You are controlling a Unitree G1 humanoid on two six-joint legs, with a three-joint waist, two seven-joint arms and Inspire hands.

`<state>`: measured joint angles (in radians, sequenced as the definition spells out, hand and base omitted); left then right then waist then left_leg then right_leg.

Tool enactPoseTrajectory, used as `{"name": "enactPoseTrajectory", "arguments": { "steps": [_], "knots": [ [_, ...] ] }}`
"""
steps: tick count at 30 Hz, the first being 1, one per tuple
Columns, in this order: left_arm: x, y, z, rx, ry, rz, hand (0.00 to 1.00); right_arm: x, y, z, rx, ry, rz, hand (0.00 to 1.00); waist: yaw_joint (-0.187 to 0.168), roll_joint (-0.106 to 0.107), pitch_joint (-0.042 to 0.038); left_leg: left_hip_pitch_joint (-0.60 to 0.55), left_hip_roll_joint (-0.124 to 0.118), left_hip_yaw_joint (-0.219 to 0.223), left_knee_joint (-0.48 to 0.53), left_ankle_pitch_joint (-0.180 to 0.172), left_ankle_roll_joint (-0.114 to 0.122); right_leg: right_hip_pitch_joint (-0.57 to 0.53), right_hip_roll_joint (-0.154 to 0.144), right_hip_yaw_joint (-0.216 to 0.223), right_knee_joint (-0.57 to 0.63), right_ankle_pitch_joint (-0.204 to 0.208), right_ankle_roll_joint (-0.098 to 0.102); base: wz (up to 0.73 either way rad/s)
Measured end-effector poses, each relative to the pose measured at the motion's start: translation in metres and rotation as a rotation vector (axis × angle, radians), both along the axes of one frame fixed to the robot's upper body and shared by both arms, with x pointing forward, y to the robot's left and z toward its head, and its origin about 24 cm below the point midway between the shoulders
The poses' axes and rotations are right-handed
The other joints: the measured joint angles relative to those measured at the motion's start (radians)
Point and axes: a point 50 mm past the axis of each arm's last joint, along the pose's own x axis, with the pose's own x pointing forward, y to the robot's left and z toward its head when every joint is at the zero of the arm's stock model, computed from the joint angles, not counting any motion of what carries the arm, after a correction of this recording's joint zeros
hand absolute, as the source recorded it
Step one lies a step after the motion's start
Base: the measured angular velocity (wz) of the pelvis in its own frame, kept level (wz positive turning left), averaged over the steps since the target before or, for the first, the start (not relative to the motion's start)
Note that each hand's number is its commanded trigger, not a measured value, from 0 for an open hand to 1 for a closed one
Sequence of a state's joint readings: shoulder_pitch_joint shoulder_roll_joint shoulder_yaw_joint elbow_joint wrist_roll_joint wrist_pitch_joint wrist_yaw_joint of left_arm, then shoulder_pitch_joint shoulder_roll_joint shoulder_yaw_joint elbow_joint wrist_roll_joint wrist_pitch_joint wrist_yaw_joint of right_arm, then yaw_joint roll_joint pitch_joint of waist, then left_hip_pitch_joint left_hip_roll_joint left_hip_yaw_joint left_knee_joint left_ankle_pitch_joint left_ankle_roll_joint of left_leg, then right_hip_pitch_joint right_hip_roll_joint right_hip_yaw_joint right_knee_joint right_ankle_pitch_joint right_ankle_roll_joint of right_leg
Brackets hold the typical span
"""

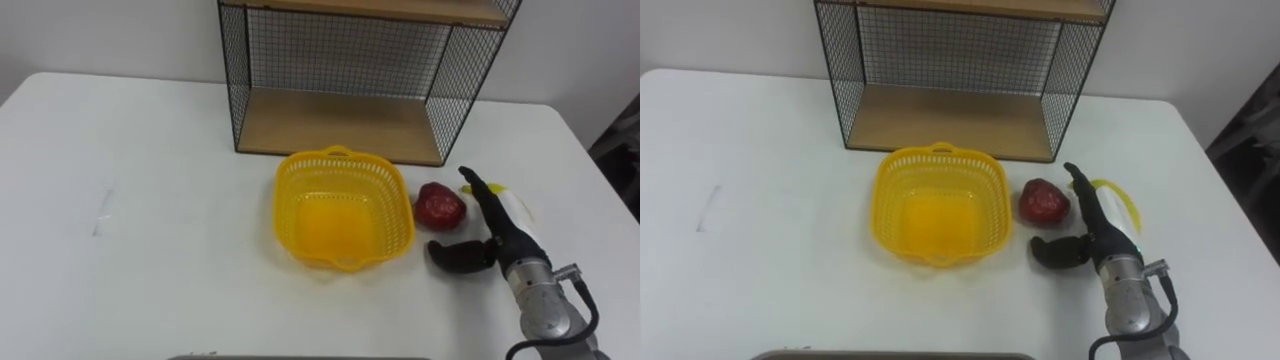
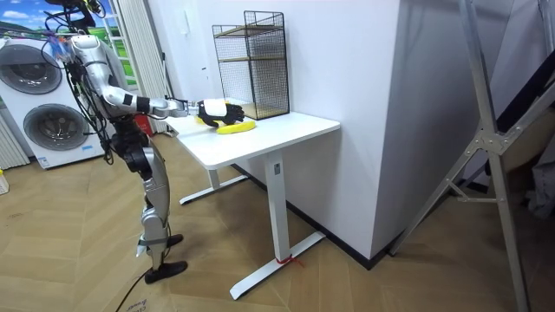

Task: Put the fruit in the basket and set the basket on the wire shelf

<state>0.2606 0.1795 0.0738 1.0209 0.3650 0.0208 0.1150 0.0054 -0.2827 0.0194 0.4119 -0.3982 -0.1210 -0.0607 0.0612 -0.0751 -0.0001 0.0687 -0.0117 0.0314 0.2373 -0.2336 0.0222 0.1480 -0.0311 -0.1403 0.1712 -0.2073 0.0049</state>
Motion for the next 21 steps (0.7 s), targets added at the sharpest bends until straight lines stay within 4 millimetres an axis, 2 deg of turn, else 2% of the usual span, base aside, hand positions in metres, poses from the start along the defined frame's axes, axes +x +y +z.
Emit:
{"name": "enactPoseTrajectory", "arguments": {
  "steps": [9, 12, 13, 21],
  "knots": [
    [0.0026, 0.0001, 0.0001, 0.0, -0.006, -0.001, 0.0, 0.0002, 0.0025, -0.001, -0.019, 0.018, 0.031, 0.0, 0.001, -0.012, 0.0033, 0.0, 0.001, 0.005, -0.001, 0.0, 0.0, -0.003, 0.0, 0.004, 0.002, 0.0, 0.0, -0.01],
    [0.0024, 0.0001, 0.0001, 0.0, -0.005, -0.001, 0.0, 0.0009, 0.0043, -0.0001, -0.037, 0.024, 0.051, 0.67, 0.002, -0.019, 0.0032, -0.004, 0.001, 0.005, 0.0, 0.0, 0.0, -0.006, 0.0, 0.003, 0.002, 0.0, 0.0, 0.0],
    [0.0023, 0.0001, 0.0001, -0.001, -0.005, -0.001, 0.0, 0.001, 0.0045, 0.0, -0.041, 0.026, 0.054, 1.0, 0.002, -0.019, 0.003, -0.004, 0.001, 0.004, 0.0, 0.0, 0.0, -0.005, 0.0, 0.003, 0.002, 0.0, 0.0, 0.0],
    [0.0024, -0.0007, -0.0002, -0.016, 0.0, -0.005, 0.0, 0.0028, 0.0065, 0.0015, -0.079, 0.046, 0.094, 1.0, 0.002, -0.018, 0.003, -0.007, 0.001, -0.001, 0.003, 0.0, 0.0, 0.0, 0.0, -0.002, 0.001, 0.002, 0.0, 0.02]
  ]
}}
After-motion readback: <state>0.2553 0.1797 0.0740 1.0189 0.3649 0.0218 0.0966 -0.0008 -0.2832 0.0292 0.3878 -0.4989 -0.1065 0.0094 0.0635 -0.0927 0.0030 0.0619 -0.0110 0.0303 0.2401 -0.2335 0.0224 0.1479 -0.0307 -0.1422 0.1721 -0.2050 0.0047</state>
